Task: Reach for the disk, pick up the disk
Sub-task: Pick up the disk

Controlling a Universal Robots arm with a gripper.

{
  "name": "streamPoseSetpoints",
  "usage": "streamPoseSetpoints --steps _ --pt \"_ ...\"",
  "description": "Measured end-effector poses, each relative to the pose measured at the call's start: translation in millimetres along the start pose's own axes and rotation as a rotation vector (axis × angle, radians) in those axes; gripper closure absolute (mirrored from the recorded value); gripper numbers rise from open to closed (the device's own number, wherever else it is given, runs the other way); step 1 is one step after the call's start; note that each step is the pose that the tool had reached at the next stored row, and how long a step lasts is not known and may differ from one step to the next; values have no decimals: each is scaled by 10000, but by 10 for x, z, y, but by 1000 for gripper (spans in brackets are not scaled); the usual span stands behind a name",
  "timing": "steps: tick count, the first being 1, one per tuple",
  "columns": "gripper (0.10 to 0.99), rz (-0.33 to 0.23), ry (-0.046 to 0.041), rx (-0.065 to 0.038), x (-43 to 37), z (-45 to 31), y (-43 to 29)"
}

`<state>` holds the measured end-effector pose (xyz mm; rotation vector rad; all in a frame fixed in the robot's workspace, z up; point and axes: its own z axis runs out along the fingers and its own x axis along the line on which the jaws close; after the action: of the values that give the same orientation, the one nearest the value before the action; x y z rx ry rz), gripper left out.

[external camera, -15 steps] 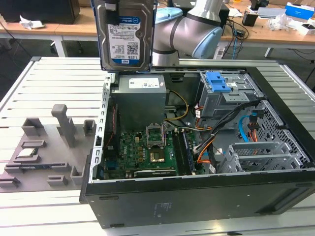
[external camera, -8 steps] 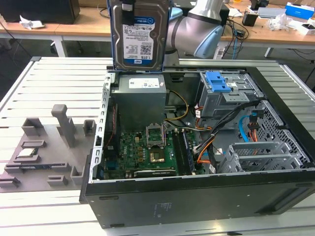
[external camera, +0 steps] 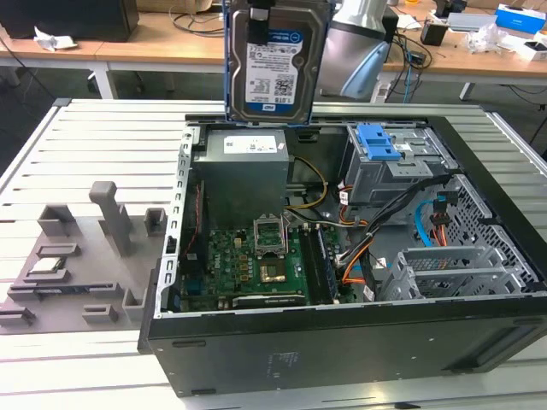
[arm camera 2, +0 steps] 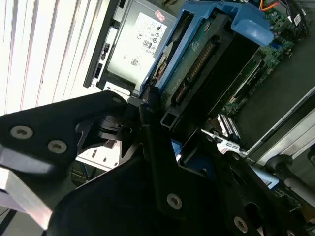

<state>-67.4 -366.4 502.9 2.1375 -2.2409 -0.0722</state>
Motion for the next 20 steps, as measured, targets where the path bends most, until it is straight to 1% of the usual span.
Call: streamPoseSetpoints --steps 4,6,10,13,16,20 --pt "722 1 1 -6 -6 -8 -129" --pt "722 0 1 -12 -12 -15 -236" --pt "722 0 1 -19 -18 -24 -369" --pt "722 0 0 -27 -25 -32 -507" --pt "722 -1 1 -38 -34 -43 -687" --pt "722 1 2 -48 -41 -53 -826"
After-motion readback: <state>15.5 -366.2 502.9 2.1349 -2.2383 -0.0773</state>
